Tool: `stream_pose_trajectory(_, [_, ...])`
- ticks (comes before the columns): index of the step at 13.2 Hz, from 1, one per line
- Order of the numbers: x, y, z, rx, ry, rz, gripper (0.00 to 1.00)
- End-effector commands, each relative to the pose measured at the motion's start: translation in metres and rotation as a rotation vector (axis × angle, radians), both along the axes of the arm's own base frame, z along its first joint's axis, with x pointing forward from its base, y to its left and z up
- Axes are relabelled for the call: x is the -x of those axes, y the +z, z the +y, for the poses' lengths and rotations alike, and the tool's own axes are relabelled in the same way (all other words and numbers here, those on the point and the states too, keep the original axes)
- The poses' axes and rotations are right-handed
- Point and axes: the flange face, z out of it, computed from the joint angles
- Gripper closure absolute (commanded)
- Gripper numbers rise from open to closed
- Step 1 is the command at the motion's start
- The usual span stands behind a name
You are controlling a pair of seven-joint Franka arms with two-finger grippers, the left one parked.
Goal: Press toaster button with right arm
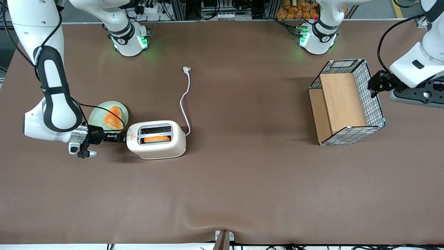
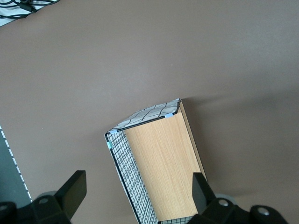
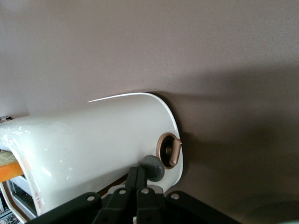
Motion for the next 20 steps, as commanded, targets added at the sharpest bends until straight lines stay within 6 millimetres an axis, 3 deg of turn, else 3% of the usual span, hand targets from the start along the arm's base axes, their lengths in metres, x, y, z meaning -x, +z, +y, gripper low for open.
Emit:
stream_pose_trajectory(1, [0.0, -0.03, 0.007, -0.013, 0.007, -0.016, 1.0])
stream_pose_trajectory(8, [-0.001, -0.043, 0.004, -0.001, -0.004, -0.027, 1.0])
stream_pose_trajectory(12, [-0.006, -0.034, 0.008, -0.015, -0.005, -0.031, 1.0])
stream_pose_trajectory(16, [-0.016, -0.004, 0.0, -0.009, 0.004, -0.043, 1.0])
stream_pose_trajectory(20, [-0.025, 0.053, -0.01, 0.084, 0.034, 0.022, 0.96])
